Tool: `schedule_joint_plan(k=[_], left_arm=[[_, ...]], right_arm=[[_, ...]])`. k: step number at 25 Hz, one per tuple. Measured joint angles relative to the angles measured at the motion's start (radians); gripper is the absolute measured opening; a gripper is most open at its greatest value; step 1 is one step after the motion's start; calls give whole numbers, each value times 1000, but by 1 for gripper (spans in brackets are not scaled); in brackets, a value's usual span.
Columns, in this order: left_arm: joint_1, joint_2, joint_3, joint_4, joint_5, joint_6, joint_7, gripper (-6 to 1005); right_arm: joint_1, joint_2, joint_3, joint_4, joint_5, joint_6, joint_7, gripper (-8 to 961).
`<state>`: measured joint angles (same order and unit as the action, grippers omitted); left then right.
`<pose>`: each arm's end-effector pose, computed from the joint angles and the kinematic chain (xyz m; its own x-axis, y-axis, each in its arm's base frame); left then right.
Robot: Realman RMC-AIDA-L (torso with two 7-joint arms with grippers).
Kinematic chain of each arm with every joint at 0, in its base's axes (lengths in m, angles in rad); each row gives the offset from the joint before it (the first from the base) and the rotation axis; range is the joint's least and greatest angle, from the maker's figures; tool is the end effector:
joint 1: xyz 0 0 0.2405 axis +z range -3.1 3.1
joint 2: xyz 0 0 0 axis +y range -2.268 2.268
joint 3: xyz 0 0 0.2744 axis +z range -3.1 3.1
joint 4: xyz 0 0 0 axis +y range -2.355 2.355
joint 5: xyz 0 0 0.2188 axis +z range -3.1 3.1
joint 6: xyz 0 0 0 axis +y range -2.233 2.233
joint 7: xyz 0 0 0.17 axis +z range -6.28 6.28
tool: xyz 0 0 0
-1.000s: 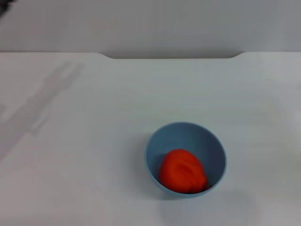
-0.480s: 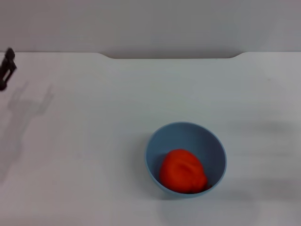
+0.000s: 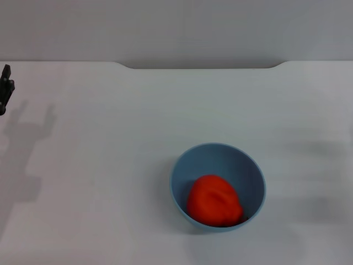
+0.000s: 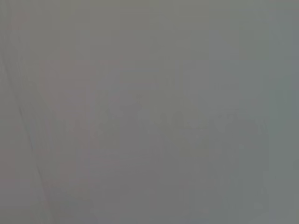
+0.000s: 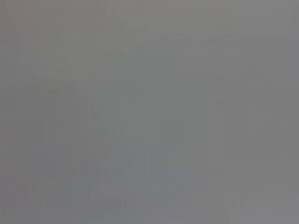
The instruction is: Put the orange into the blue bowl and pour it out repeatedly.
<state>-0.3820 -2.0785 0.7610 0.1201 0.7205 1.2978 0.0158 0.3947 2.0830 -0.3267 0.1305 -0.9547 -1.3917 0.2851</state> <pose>-0.3715 0.3479 0.0188 0.8988 -0.1570 0.4093 0.4040 -0.0659 -0.9124 0.3794 0.3202 -0.0070 0.5705 0.1053 -0.8145 -0.8202 0.0218 -0.5716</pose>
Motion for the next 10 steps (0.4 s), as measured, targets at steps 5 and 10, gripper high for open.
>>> schedule_joint_plan(k=[5,10], left_arm=[[3,0,7,-3,5,11,-50,683],[-2,0,2,-26,6,3,-64,684]], right_arm=[[23,0,0,1,-2,6,9,467],[40,-1,14,-3,4,52,12,467]])
